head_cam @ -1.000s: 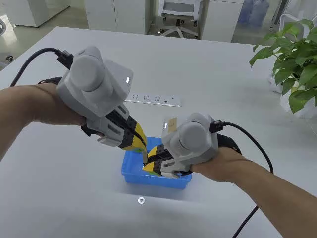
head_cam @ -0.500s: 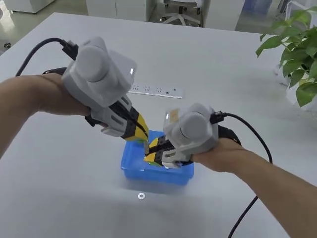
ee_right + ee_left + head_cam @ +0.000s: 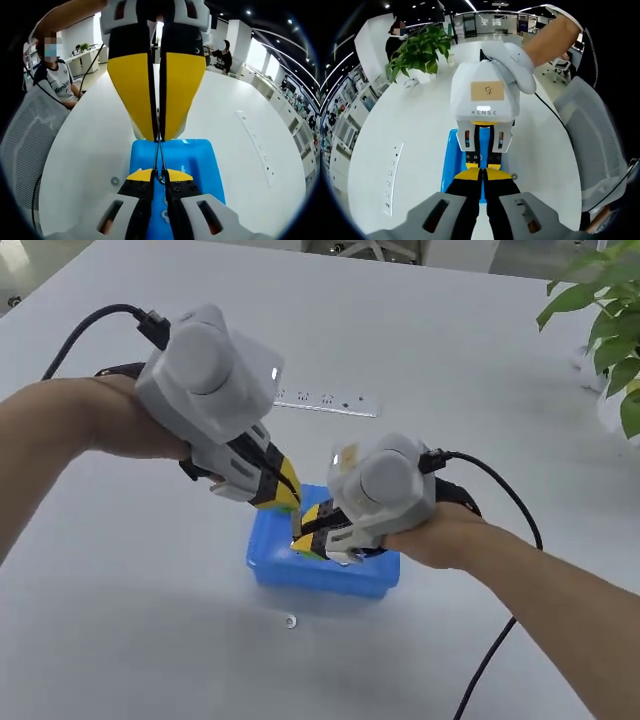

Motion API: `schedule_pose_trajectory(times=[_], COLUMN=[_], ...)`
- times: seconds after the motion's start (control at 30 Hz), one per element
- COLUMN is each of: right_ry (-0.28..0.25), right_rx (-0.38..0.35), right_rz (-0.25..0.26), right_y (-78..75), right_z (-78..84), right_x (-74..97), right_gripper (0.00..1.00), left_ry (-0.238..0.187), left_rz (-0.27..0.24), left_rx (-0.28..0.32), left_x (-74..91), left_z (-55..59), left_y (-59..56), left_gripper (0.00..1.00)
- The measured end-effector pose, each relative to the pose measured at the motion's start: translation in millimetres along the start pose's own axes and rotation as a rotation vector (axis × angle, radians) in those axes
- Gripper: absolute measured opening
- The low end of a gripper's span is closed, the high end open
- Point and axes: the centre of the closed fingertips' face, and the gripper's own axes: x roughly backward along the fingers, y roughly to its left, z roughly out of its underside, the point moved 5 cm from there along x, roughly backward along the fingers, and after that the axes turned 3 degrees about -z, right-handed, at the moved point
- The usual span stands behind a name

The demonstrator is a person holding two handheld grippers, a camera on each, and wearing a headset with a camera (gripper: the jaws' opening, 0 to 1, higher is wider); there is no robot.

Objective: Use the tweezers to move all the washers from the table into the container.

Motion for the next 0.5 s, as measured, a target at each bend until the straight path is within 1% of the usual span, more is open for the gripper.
schedule_pose_trajectory(times=[0.27,0.5], right_ry=[0.017,0.027], right_rx=[-0.018,-0.019], right_rz=[-0.026,-0.037], right_y=[-4.5,-3.2], right_z=[8.5,10.6], right_x=[-11.8,-16.1], right_gripper=[0.10,0.10], left_ry=[0.005,0.010], left_rz=[0.002,0.001], left_rx=[0.015,0.019], left_x=[-10.4,-12.7], left_z=[10.5,14.5], left_y=[3.5,2.9], left_gripper=[0.05,0.05])
